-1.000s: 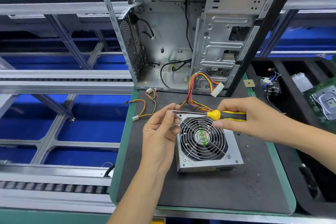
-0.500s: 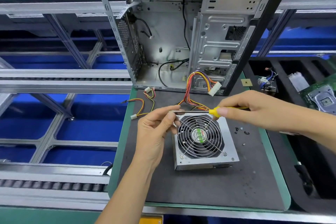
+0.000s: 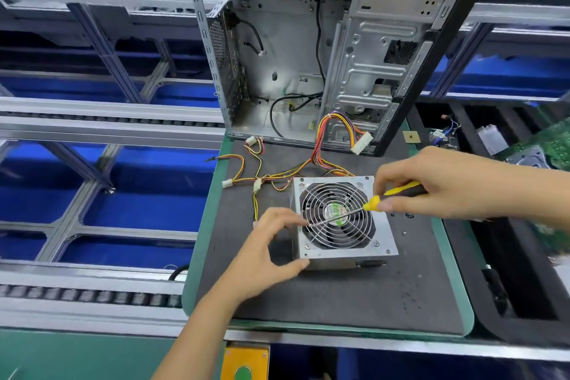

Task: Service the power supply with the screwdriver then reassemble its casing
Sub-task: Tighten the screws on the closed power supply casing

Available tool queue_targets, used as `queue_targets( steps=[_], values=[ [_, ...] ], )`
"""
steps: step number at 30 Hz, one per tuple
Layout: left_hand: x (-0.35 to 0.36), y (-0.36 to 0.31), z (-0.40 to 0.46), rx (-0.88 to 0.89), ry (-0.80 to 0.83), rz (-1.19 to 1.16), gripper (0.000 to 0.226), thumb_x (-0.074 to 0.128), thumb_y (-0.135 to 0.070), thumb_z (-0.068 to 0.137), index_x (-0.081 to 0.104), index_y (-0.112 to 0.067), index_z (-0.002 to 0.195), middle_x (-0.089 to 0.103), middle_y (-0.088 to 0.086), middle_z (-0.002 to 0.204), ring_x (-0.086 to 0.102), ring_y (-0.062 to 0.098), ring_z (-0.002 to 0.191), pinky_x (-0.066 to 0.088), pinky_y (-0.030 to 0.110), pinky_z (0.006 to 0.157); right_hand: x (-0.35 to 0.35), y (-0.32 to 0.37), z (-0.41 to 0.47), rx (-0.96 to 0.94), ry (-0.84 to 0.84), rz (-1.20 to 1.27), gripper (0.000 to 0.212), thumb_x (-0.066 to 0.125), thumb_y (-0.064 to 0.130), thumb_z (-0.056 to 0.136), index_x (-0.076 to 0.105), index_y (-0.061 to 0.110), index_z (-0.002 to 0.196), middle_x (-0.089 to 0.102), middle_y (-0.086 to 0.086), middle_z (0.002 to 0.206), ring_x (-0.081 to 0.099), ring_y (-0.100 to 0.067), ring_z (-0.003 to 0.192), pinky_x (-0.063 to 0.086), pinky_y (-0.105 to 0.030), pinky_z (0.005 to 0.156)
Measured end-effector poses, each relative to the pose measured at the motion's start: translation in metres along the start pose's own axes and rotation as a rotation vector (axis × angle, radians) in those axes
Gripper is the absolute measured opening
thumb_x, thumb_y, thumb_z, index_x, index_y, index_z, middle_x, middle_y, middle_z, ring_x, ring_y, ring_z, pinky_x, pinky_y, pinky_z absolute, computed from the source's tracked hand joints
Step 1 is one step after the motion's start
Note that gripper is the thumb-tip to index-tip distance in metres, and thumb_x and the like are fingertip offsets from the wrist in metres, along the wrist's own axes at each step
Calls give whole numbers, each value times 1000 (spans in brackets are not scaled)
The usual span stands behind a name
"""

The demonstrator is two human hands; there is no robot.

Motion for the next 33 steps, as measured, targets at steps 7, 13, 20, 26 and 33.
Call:
queue_targets(
  steps=[7, 13, 20, 26, 33],
  values=[
    [5, -1, -3, 62, -98, -80, 40, 80, -11, 78, 66, -25, 113, 49, -9, 121, 58, 17, 95, 48, 20, 78, 5, 25, 13, -110, 6, -445, 38, 33, 68, 81, 54, 39, 95, 49, 17, 58, 43, 0, 56, 33, -22, 51],
    [17, -6, -8, 70, -108, -93, 33, 77, -8, 80, 67, -20, 109, 50, -8, 114, 55, 17, 82, 48, 20, 80, 11, 43, 22, -161, 13, -561, 29, 38, 61, 88, 52, 38, 96, 57, 17, 69, 39, -4, 57, 31, -23, 51],
    [14, -9, -12, 86, -213, -125, 27, 76, -1, 80, 66, -13, 101, 52, -3, 104, 54, 16, 73, 47, 21, 76, 18, 51, 30, -162, 41, -660, 27, 38, 59, 90, 52, 37, 97, 64, 11, 81, 38, -11, 62, 30, -28, 53],
    [12, -8, -13, 83, -206, -138, 28, 75, -2, 80, 64, -14, 103, 53, -3, 102, 55, 16, 75, 47, 20, 76, 19, 55, 35, -137, 80, -686, 27, 38, 59, 90, 51, 36, 97, 64, 9, 80, 39, -11, 63, 29, -28, 51],
    [12, -7, -14, 93, -202, -162, 22, 72, 1, 82, 65, -10, 100, 55, 1, 107, 55, 14, 74, 48, 20, 76, 21, 59, 35, -137, 109, -717, 29, 38, 59, 91, 52, 35, 98, 62, 10, 80, 39, -11, 64, 29, -27, 52]
  ],
)
Point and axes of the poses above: each hand's wrist, its own z-axis towards the middle knuckle, its own x-axis out of the palm, y = z × x, the point moved 7 cm from there along z, towards the middle knuckle
